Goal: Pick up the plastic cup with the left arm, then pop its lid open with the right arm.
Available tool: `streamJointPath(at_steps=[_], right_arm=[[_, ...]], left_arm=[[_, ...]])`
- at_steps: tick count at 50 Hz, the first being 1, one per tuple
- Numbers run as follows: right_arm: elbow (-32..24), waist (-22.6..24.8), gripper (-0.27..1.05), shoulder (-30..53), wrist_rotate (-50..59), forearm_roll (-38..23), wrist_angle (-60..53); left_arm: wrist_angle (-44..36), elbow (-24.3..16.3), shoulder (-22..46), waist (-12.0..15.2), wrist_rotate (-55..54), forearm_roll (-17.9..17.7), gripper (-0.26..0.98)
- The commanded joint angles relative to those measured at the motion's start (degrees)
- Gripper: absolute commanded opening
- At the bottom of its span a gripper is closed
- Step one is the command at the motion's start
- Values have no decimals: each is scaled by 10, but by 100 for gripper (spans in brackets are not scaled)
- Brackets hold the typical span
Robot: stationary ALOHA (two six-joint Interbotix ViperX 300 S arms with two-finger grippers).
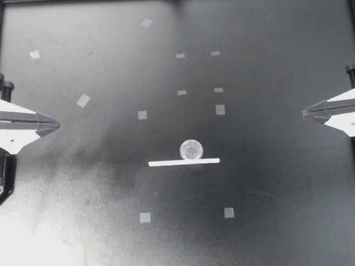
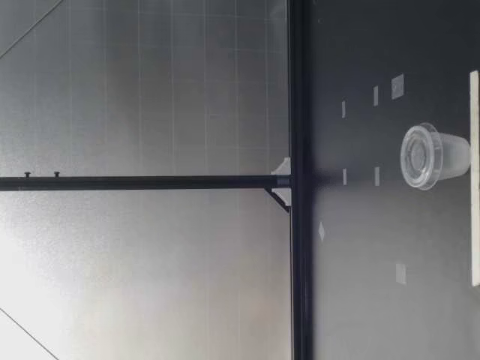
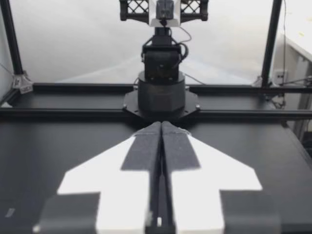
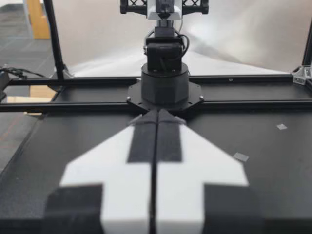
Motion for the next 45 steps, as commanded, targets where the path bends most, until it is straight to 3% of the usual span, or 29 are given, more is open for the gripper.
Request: streamJointPath(at_steps=[1,8,20,32,45], right_arm=[[-9,-2,13,4,-2,0,-6],[11,-2,-5,-4,4,1,-8],[16,-7,-7,-6,39,18,-1],[-47,-52,-7,8,45,22,101],[-121,-54,-7,67,45,19,215]], left_arm=[[-19,14,-4,6,11,0,13],[-49,40,-13,5,4,-1,0],[-49,46,-7,18,5,-22,0],[19,2,7,30,6,-29,0],[71,-51,56,30,15,-26,1]])
